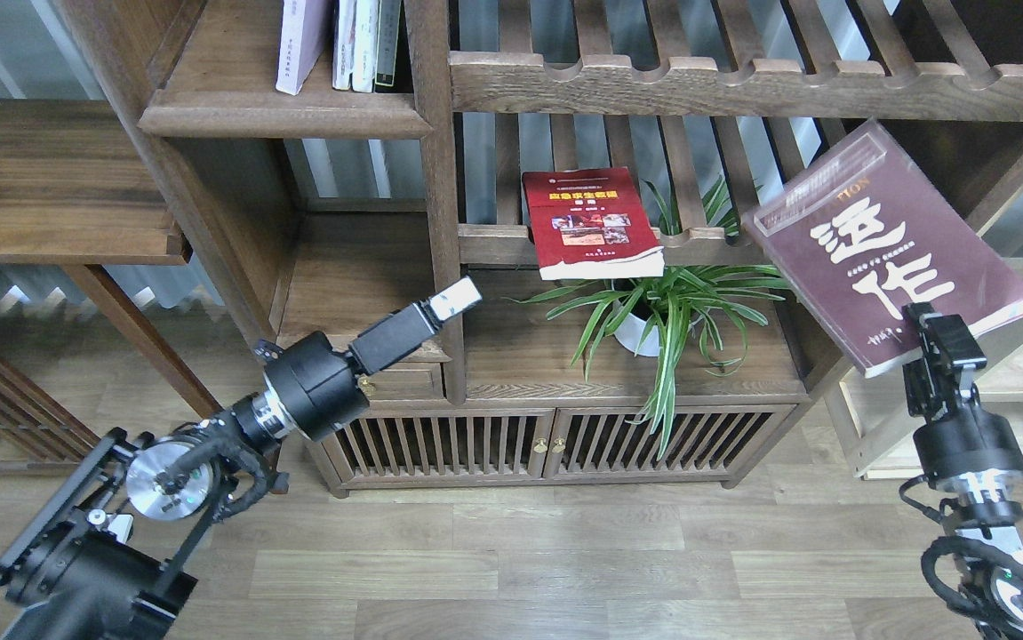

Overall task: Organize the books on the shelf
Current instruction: 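Lower the dark red book with the right gripper toward the left gripper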

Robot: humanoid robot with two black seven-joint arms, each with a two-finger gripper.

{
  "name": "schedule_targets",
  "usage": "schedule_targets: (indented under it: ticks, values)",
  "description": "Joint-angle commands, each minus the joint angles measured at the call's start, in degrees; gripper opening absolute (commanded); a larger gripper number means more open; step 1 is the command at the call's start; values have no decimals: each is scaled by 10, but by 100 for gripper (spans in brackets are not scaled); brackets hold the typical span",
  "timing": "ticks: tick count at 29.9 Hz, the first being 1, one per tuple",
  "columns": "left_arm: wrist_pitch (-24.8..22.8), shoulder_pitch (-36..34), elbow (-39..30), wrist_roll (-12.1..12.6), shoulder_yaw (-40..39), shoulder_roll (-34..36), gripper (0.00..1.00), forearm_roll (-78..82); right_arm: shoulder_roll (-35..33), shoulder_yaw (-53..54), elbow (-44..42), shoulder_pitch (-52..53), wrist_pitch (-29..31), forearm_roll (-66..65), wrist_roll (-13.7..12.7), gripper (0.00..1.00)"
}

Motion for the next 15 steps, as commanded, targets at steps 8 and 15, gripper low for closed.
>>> schedule_targets:
  ticks: [8,15]
  values:
    - [-1,46,1,0,22,-10,99,2,1,15,-1,-35,0,2,2,3]
    - [-1,56,2,0,29,-12,99,3,5,14,-9,-93,0,1,2,3]
